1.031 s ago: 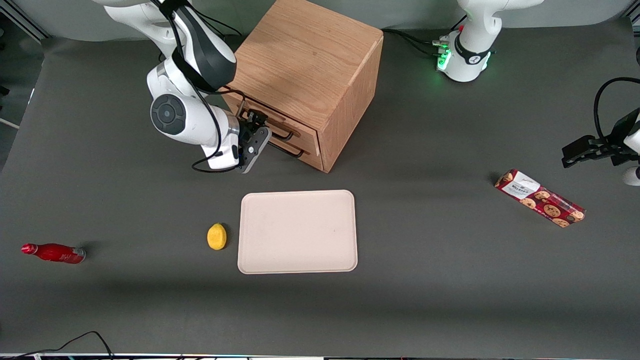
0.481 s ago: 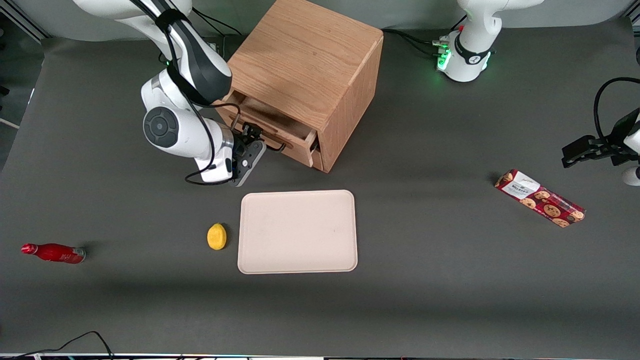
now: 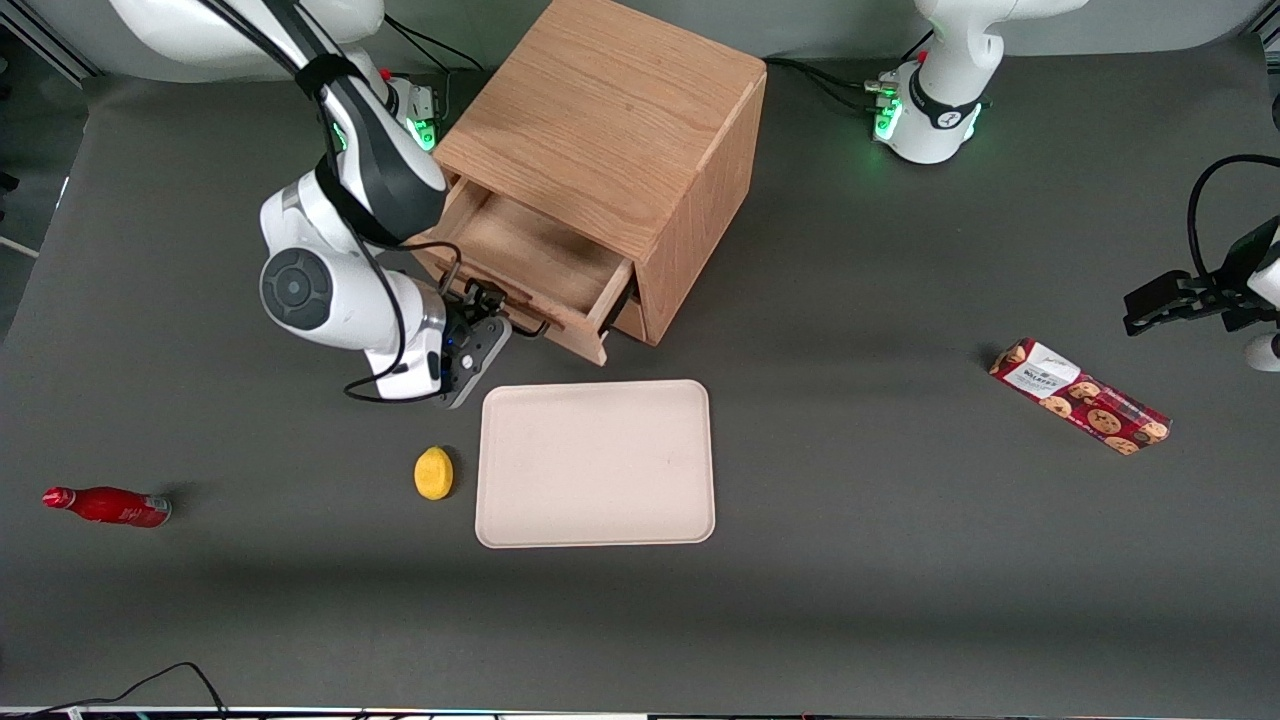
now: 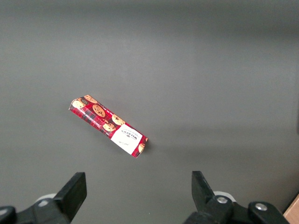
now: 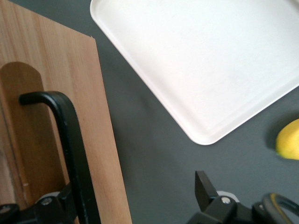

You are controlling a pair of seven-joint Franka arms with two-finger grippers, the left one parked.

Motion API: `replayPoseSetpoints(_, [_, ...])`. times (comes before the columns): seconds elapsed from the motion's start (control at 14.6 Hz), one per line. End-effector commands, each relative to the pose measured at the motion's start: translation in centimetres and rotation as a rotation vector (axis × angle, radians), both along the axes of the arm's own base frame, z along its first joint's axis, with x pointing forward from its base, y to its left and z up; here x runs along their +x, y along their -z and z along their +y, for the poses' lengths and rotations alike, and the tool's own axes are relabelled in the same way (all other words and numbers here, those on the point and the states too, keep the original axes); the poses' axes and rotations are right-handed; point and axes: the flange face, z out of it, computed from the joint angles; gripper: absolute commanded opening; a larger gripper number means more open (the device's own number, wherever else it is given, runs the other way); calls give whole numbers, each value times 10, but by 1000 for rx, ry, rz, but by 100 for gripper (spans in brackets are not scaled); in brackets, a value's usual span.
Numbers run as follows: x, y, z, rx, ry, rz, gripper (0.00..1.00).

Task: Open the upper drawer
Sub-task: 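Pull the handle outward with the right gripper, sliding the drawer out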

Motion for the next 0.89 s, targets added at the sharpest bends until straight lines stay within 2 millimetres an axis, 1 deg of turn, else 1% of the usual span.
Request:
replayPoseSetpoints(0.0, [24, -2, -13, -6, -10, -26, 100])
replayPoseSetpoints(0.14, [32, 6, -14, -3, -6, -19, 100])
replayPoseSetpoints(0.27, [40, 10, -17, -39, -28, -40, 100])
replayPoseSetpoints(0.41, [52, 5, -25, -67, -41, -65, 100])
replayPoseSetpoints(0.48, [59, -1, -30, -65, -54, -73, 100])
replayPoseSetpoints(0.55, [67, -4, -39, -67, -56, -74, 100])
replayPoseSetpoints(0.69, [77, -18, -51, -69, -42, -93, 100])
replayPoseSetpoints(0.82, [88, -21, -65, -71, -39, -110, 100])
